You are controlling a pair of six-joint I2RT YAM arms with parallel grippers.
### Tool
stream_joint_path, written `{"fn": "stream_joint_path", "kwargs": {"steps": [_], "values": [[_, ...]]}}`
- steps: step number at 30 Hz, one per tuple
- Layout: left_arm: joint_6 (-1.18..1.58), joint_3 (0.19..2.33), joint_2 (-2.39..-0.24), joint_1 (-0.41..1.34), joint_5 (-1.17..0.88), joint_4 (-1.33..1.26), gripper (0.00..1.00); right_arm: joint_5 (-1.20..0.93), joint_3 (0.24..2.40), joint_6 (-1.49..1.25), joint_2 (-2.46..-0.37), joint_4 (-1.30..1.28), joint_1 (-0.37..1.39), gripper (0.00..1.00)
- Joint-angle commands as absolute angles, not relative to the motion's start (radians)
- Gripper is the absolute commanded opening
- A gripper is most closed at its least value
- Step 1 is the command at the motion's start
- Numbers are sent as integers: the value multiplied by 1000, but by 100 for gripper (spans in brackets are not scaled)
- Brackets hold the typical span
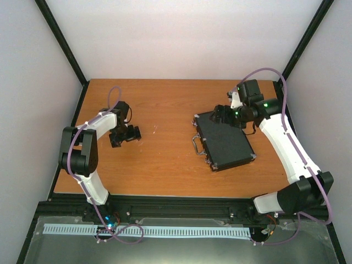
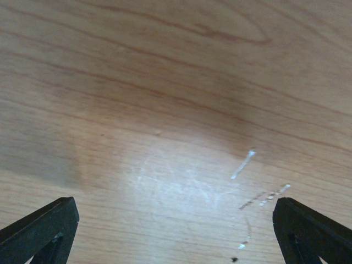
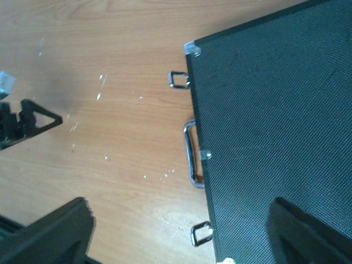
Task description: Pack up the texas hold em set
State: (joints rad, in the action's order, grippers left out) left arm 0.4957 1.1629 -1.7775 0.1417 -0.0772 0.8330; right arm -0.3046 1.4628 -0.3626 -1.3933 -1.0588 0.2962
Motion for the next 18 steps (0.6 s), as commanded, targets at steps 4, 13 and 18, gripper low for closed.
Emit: {"fn": "stream_joint_path", "kwargs": {"steps": [4, 13, 18], "values": [[568, 1338, -1840, 243, -248, 800, 100, -111, 1550, -314, -1604, -1067, 299, 25], [714, 1524, -1968, 303, -526, 687, 98, -17, 1656, -220, -1821, -1005, 262, 3], [801, 1594, -2008, 356, -632, 611, 94, -15, 1661, -199, -1920, -1000, 255, 3]]}}
